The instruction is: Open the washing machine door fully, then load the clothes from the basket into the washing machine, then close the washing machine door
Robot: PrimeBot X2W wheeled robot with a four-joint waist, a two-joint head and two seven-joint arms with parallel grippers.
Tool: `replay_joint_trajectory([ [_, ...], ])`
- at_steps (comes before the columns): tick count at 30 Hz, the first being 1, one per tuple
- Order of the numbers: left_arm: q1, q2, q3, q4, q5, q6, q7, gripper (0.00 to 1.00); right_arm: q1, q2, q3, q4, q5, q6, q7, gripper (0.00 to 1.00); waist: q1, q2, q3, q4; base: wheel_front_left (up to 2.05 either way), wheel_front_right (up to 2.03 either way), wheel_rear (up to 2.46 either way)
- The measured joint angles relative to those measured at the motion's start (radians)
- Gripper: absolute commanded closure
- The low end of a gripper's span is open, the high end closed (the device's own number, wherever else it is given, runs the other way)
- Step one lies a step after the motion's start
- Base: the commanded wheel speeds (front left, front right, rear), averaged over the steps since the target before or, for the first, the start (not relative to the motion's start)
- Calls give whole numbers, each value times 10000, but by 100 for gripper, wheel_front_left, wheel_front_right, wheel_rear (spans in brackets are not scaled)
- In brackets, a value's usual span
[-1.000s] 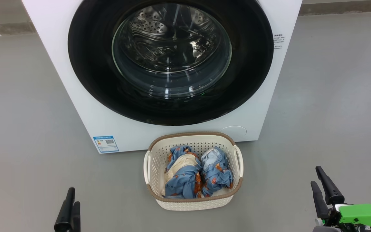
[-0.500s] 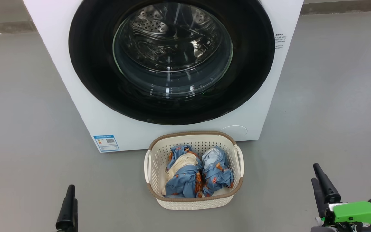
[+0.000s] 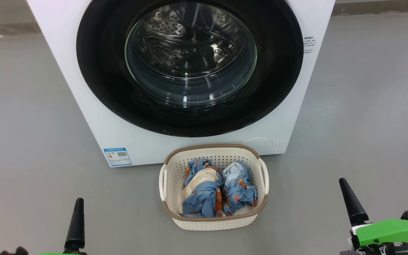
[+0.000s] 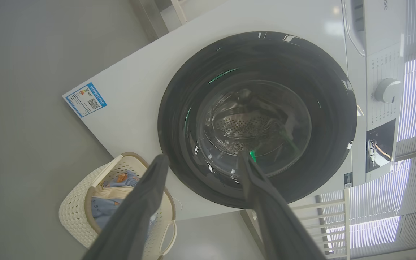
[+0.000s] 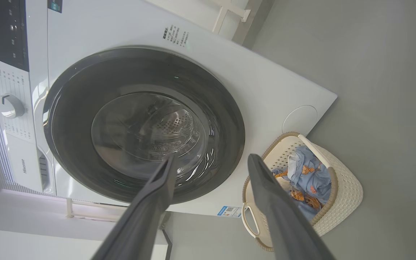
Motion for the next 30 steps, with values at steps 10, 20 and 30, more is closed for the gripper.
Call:
replay_joint_trajectory([
  [10,0,48,-165,-125,1346,-25,-253,0,-77,8,-17,12,-1590,0,-140,0,0,0,-7,-4,0,0,0],
  [20,0,107,-270,-221,2535,-77,-525,0,-192,163,-270,-13,-3219,0,-301,0,0,0,3,19,0,0,0],
  [30,0,138,-309,-234,3902,-90,-790,0,-191,284,-328,-52,-4566,0,-437,0,0,0,-20,42,0,0,0],
])
